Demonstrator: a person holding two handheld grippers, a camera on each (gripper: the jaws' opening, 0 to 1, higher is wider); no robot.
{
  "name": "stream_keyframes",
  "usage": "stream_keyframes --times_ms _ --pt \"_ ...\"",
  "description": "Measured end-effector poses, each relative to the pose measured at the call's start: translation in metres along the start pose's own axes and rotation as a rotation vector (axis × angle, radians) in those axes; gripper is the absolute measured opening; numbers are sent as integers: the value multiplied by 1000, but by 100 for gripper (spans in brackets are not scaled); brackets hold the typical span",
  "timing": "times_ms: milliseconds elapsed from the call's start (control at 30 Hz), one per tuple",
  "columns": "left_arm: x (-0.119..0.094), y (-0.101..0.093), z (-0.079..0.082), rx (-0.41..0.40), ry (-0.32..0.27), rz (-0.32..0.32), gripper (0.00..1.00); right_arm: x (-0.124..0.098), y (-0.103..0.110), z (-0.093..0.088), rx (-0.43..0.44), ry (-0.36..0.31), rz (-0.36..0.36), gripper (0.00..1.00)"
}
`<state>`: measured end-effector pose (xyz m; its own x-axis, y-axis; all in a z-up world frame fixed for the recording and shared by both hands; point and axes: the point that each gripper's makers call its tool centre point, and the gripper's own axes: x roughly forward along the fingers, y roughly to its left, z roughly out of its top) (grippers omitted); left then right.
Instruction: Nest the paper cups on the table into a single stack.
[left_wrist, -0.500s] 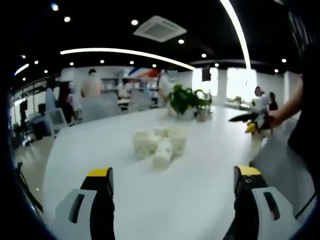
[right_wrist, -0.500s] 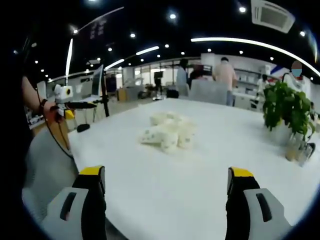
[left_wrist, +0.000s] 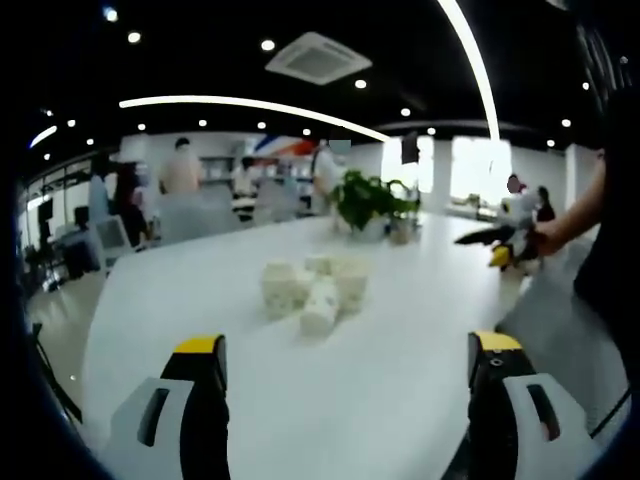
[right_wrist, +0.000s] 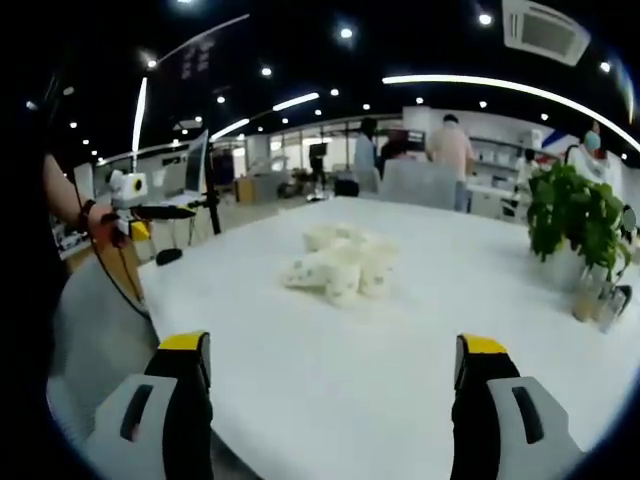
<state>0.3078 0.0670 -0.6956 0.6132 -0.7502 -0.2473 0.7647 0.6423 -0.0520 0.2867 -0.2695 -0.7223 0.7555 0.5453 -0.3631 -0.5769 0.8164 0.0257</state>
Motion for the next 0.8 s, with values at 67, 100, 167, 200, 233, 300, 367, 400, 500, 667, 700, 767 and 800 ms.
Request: stream_keyframes --times_ms 67,100,167,200,233,300,367,400,500,667,700,767,800 --pt "0 0 1 -2 -10 5 99 -1 -1 0 1 -3 -4 100" --pt "0 0 1 -2 -12 5 98 -1 -1 1 0 -6 -7 100" --pt "-1 0 -1 -6 -3 5 98 -2 -3 3 -4 -15 -15 100" --pt "0 -1 -2 -8 2 4 98 -2 -2 2 -2 -14 -15 100" --pt "0 -1 -2 -8 4 4 98 -2 -2 1 0 -9 -12 100" --pt "-1 -2 -1 -13 0 3 99 -1 -1 0 -1 -5 -9 100" --pt "-1 0 0 -6 -8 9 98 -1 -1 1 5 -8 -8 100" --pt "-1 0 1 -7 -10 10 98 -1 -1 1 3 -6 -9 100" --pt "-1 0 -1 -14 -2 10 98 0 -1 3 -2 -14 -15 100" --pt "0 0 -1 -17 0 7 98 2 -1 4 -1 -9 -11 100" --pt "0 0 -1 -19 -1 7 98 2 -1 4 -1 -11 -10 100" --pt "0 2 2 -41 -23 13 98 2 0 4 -3 -12 -11 100" --pt "-1 3 3 -46 -33 16 98 2 -1 2 -10 -3 -15 100"
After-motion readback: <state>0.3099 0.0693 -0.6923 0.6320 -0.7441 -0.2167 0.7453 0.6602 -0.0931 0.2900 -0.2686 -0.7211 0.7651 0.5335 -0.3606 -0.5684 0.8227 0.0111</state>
